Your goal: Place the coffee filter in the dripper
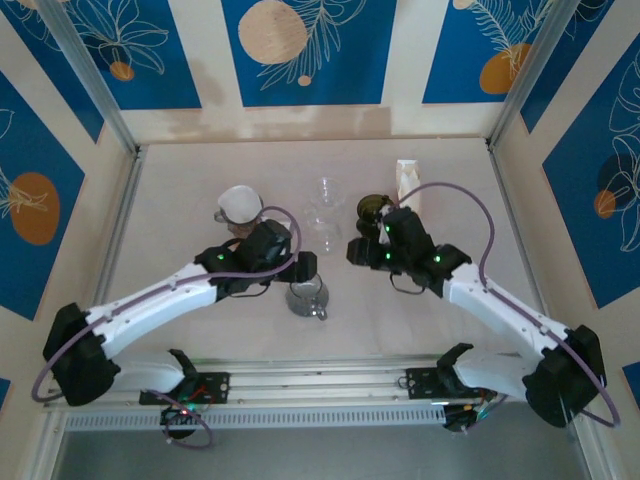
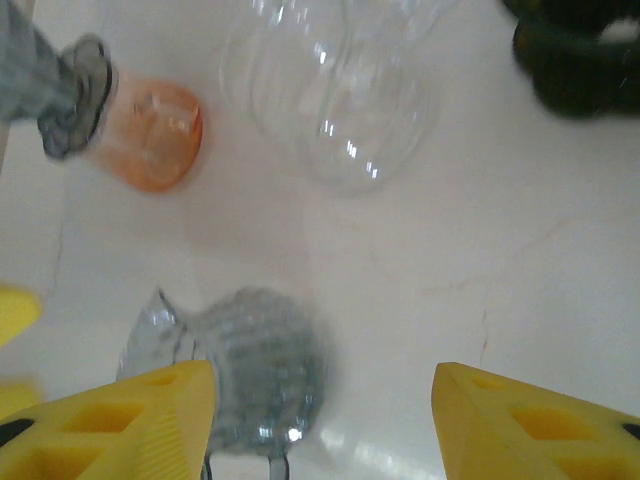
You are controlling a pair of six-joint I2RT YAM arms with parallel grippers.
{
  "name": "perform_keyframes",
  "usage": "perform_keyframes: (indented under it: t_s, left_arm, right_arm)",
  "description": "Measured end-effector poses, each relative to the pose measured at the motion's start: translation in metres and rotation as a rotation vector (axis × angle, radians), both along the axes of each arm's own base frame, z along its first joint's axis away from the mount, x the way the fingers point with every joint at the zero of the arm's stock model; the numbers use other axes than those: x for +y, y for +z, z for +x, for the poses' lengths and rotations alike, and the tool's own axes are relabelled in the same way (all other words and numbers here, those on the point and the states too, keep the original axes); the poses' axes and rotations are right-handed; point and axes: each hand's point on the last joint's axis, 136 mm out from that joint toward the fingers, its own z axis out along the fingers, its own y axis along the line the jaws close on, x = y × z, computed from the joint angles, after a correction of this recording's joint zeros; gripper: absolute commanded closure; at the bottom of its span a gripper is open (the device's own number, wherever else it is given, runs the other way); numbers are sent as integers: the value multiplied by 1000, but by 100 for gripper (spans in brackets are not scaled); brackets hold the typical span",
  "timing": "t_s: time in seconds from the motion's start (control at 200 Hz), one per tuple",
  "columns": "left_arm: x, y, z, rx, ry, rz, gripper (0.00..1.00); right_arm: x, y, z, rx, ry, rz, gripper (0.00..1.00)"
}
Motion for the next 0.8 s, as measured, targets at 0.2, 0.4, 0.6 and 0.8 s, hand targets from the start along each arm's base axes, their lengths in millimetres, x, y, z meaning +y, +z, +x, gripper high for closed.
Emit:
perform_keyframes:
  t_s: [0.2, 0.4, 0.6, 0.8]
  left_arm:
    - [10, 30, -5, -122, -24, -70, 0]
    - [29, 15, -18, -150, -35, -51, 0]
    - [43, 18, -25, -207, -27, -69, 0]
    - [49, 17, -24, -239, -17, -51, 0]
  right_arm:
    - [-9, 17, 62, -17, -77, -38, 43]
    - [2, 13, 126, -3, -85, -82, 44]
    - [25, -1, 185, 13, -55, -122, 46]
    - [32, -34, 226, 57, -44, -210, 48]
